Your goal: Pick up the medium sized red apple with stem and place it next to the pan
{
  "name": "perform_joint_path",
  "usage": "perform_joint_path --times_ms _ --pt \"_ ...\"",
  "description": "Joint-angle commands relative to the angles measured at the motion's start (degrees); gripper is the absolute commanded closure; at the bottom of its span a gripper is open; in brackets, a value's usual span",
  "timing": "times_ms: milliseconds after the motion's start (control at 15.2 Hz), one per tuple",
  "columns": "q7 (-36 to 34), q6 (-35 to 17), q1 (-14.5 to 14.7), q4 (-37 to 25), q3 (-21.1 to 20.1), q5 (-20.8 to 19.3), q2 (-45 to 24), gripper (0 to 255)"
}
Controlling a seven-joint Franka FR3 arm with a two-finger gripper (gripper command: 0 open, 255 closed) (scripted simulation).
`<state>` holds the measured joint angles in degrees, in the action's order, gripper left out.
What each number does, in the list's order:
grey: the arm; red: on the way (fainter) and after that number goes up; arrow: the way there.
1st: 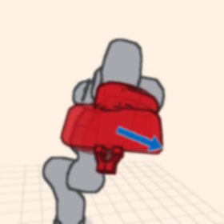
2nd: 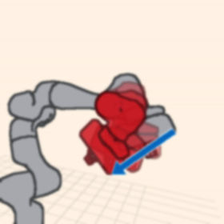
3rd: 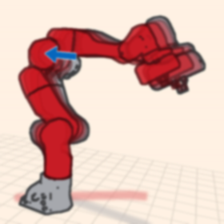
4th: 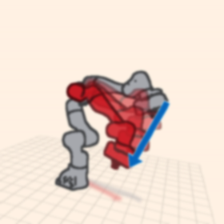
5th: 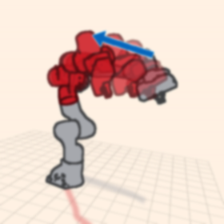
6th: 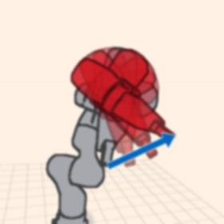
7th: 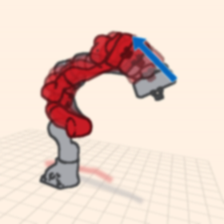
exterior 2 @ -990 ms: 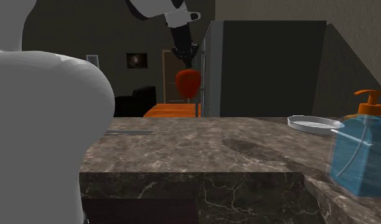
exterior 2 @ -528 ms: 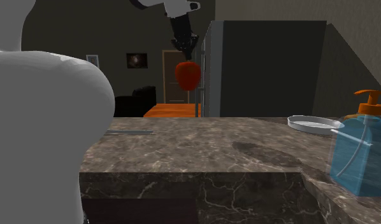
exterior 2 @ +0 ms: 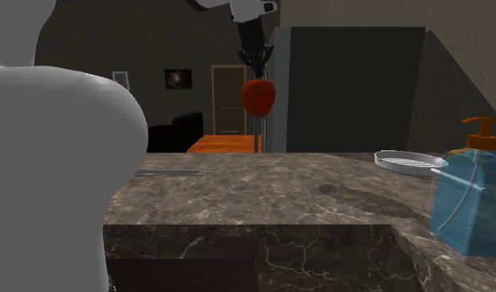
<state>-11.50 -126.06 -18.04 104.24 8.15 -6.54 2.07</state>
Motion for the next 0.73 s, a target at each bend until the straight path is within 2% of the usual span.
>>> perform_joint_path --times_ms 0,660 --pt "3.3 -0.8 -1.2 -1.7 1.5 1.6 -2.2 255" --pt "17.8 -2.6 -8.6 -13.3 5.4 11.1 -15.6 255"
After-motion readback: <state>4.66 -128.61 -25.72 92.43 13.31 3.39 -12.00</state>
